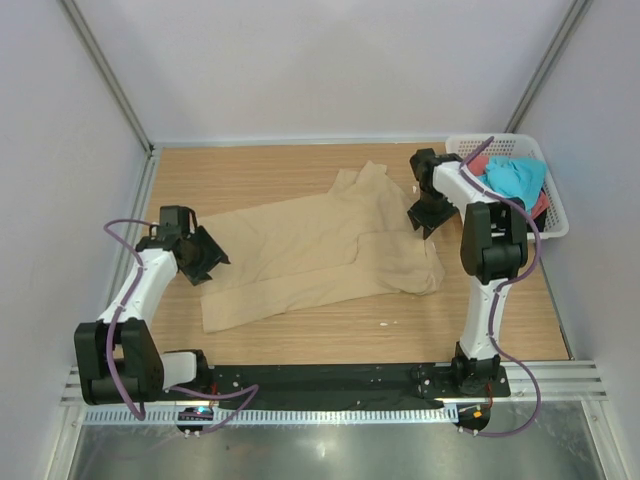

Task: Fold and stack the t-shirts
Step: Flatten the tshirt out

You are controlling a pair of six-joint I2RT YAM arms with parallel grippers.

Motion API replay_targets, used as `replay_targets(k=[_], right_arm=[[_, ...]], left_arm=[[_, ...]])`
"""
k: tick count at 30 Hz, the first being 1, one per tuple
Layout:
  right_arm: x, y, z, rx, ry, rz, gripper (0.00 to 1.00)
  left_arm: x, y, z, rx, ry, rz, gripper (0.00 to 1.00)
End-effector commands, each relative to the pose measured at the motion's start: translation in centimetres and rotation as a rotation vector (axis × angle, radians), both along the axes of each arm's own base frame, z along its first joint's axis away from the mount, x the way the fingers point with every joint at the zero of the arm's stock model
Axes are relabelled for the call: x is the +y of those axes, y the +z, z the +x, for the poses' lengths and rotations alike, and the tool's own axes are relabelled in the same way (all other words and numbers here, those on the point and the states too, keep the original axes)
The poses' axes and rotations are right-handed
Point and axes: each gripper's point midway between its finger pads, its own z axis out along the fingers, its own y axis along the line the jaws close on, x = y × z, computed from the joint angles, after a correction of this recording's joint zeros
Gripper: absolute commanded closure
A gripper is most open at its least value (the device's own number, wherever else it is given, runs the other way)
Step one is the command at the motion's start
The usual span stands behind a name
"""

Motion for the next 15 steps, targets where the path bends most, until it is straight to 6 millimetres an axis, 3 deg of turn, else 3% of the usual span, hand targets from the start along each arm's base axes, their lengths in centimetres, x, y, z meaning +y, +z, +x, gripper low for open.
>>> replay_targets(k=[1, 8, 11, 12, 15], right_arm=[[-0.6, 0.5, 1.1, -0.024, -0.041, -0.029, 0.55], [-0.9, -0.8, 0.7, 0.008, -0.054, -0.041, 0.58], [-1.3, -0.3, 0.9, -0.006, -0.051, -0.059, 0.68], [-1.4, -0.1, 0.8, -0.006, -0.048, -0.061, 0.79], [-1.7, 0.9, 1.2, -0.035, -0.03, -0.076, 0.99]], left_arm=[[0.7, 1.0, 0.5, -0.063, 0.003, 0.039, 0.39], [0.9, 0.8, 0.3, -0.057, 0.013, 0.049, 0.39], [1.2, 0.7, 0.0, -0.049, 0.033, 0.06, 0.39], [1.4, 0.8, 0.0, -0.047, 0.043, 0.071, 0.39], [2.9, 1.2, -0.5, -0.025, 0.119, 0.128, 0.4]])
